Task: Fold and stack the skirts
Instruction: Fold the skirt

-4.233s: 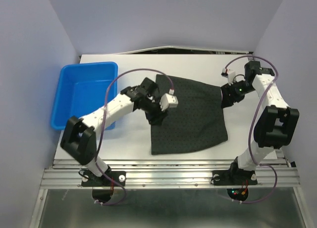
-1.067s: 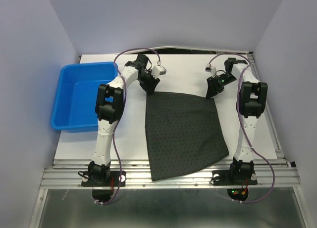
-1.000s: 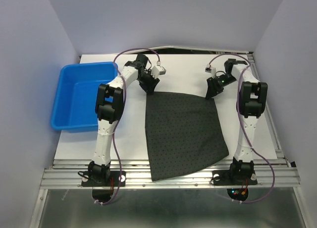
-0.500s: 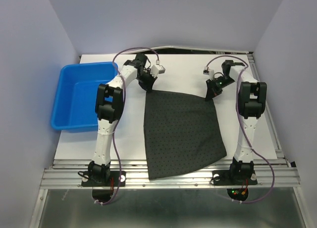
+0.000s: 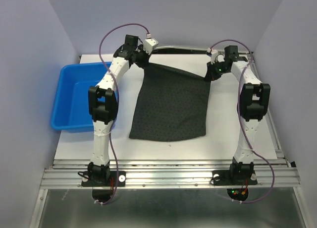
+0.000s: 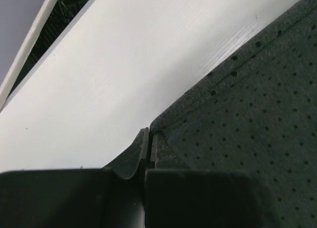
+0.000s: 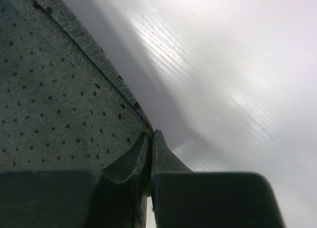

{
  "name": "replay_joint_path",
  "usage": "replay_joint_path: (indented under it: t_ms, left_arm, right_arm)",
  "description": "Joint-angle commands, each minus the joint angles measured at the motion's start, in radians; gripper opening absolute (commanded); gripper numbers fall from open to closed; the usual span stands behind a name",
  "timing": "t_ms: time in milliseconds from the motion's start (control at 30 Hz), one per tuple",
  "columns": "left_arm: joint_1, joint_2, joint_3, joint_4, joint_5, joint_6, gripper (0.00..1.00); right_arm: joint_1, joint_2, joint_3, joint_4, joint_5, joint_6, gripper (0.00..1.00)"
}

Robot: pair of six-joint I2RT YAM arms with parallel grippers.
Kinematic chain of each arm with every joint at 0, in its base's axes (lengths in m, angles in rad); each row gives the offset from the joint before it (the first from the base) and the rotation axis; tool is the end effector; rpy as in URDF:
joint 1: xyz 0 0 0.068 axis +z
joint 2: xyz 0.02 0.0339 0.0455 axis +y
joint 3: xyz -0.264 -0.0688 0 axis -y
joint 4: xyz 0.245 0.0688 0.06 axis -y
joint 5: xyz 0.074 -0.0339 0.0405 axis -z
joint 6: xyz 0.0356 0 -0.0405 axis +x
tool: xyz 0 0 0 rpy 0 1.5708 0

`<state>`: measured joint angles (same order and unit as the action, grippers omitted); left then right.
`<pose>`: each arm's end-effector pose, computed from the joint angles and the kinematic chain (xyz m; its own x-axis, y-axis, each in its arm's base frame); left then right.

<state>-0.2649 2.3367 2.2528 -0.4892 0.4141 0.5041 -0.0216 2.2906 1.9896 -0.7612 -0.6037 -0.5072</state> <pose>0.5191 -0.1557 0.2852 -0.1849 0.5083 -0.8411 0.7483 0.6276 0.2148 0.4964 0.0095 0.2064 -0.6377 -0.3862 -0.6665 -0.6502 0.7338 0.1969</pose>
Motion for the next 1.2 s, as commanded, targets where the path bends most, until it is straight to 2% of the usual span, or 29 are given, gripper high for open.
replay_joint_path:
  t_ms: [0, 200, 333, 467, 600, 633, 767, 900, 1167]
  left_arm:
    - [0.033, -0.222, -0.090, 0.086, -0.041, 0.062, 0.00]
    - [0.033, -0.466, -0.450, 0.172, -0.034, 0.178, 0.00]
    - [0.033, -0.611, -0.700, 0.182, 0.008, 0.241, 0.00]
    - [0.032, -0.756, -0.887, 0.163, 0.037, 0.300, 0.00]
    - [-0.002, -0.836, -1.068, 0.129, 0.049, 0.358, 0.00]
    - [-0.011, -0.849, -1.148, 0.153, 0.029, 0.359, 0.00]
    - [-0.068, -0.870, -1.289, 0.230, -0.033, 0.341, 0.00]
    - [-0.077, -0.829, -1.305, 0.264, -0.051, 0.268, 0.00]
    - [-0.077, -0.771, -1.158, 0.232, -0.089, 0.188, 0.00]
  right_arm:
    - [-0.021, -0.123, 0.014, 0.098, 0.056, 0.009, 0.01]
    - [-0.008, -0.288, -0.159, 0.097, -0.002, -0.065, 0.01]
    - [0.029, -0.404, -0.410, 0.151, 0.016, -0.120, 0.01]
    - [0.054, -0.509, -0.605, 0.197, 0.022, -0.166, 0.01]
    - [0.090, -0.609, -0.782, 0.279, 0.062, -0.224, 0.01]
    - [0.100, -0.637, -0.811, 0.290, 0.085, -0.231, 0.01]
    - [0.129, -0.668, -0.943, 0.379, 0.137, -0.232, 0.01]
    - [0.138, -0.645, -0.937, 0.396, 0.154, -0.208, 0.01]
    - [0.138, -0.626, -0.803, 0.369, 0.145, -0.152, 0.01]
